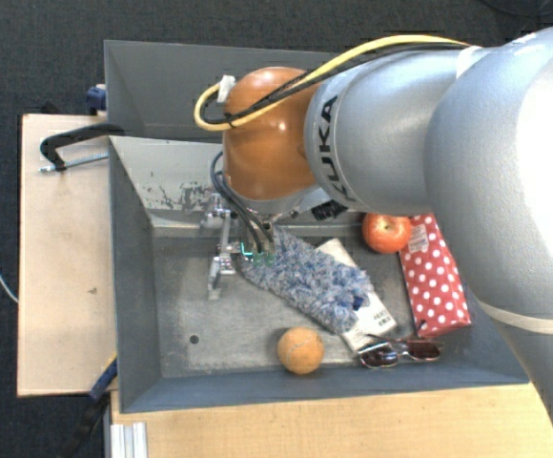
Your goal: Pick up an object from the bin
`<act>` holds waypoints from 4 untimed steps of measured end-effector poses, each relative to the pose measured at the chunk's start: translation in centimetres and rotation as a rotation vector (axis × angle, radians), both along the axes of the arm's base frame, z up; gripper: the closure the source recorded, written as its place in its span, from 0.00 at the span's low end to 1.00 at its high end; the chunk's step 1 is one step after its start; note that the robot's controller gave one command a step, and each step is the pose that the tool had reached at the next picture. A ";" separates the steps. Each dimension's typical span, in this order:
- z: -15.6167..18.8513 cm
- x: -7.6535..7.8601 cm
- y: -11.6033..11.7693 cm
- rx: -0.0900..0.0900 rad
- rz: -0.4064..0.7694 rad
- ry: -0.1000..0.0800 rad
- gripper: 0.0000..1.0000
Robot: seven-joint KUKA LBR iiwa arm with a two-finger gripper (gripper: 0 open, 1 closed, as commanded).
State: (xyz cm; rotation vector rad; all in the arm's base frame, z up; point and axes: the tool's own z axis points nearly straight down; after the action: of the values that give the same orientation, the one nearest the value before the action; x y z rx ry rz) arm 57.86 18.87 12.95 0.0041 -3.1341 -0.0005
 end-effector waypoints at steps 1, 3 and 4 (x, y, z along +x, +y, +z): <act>0.4 0.2 -0.1 0.001 -0.002 -0.006 0.00; -5.4 -0.5 -6.3 0.004 0.042 -0.017 1.00; -5.4 -0.5 -6.3 0.004 0.042 -0.017 1.00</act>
Offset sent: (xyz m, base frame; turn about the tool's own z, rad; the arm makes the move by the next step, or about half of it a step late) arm 0.0181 -0.1138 -0.0595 0.0306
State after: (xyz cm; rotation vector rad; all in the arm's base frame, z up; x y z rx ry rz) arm 57.36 12.54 7.56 0.0702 -3.1499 -0.0066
